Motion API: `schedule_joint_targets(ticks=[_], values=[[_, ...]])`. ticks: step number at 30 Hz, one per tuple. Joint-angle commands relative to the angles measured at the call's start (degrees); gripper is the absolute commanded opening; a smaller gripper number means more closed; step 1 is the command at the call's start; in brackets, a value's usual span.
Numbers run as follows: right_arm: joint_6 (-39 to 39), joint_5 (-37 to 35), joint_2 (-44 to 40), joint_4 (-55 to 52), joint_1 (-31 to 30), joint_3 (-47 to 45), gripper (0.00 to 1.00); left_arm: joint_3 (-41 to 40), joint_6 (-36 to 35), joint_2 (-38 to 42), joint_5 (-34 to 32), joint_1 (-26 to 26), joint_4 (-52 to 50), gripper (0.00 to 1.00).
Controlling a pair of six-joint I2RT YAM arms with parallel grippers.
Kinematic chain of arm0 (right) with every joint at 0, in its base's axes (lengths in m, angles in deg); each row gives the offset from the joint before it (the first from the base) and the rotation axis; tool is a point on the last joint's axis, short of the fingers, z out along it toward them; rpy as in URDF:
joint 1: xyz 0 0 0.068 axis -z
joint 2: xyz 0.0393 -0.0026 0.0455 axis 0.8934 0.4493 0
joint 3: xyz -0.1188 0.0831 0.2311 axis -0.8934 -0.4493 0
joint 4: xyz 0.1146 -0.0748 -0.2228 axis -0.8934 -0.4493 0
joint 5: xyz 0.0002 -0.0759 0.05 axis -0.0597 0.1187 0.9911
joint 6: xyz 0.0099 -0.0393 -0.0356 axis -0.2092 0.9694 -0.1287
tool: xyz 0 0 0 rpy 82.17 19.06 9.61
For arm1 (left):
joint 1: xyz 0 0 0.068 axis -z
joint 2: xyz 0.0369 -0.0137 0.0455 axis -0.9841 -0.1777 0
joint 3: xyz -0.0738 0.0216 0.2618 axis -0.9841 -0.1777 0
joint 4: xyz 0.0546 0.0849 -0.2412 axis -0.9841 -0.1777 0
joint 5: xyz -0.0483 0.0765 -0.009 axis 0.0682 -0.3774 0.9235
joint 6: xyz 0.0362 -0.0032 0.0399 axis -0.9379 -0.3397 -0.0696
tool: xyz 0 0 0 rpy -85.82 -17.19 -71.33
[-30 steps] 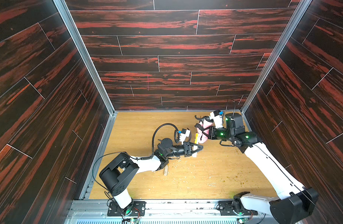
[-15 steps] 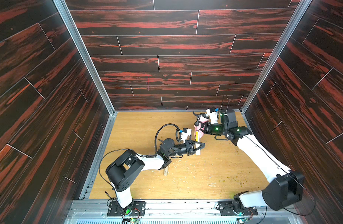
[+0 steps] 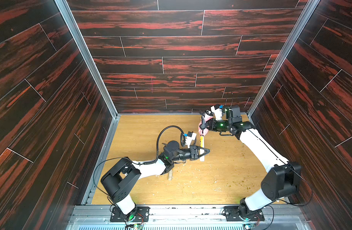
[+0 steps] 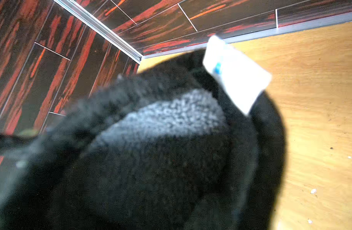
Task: Wipe small sickles with rags
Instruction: Wipe the small sickle.
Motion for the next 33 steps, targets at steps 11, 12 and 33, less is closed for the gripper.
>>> schedule_joint_targets(ticks=[11, 12, 33], values=[[1.5, 1.1, 7.8, 3.0, 8.0, 5.9, 0.01, -2.4, -9.7, 6.8, 6.4, 2.6, -12.3, 0.00], [1.6, 1.1, 7.7, 3.0, 8.2, 5.4, 0.01, -2.4, -9.6, 6.7, 6.3, 2.5, -12.3, 0.00], [2.0, -3.4, -22.1, -5.9, -1.2, -10.5, 0.01, 1.1, -5.3, 0.9, 3.7, -0.8, -4.6, 0.00]])
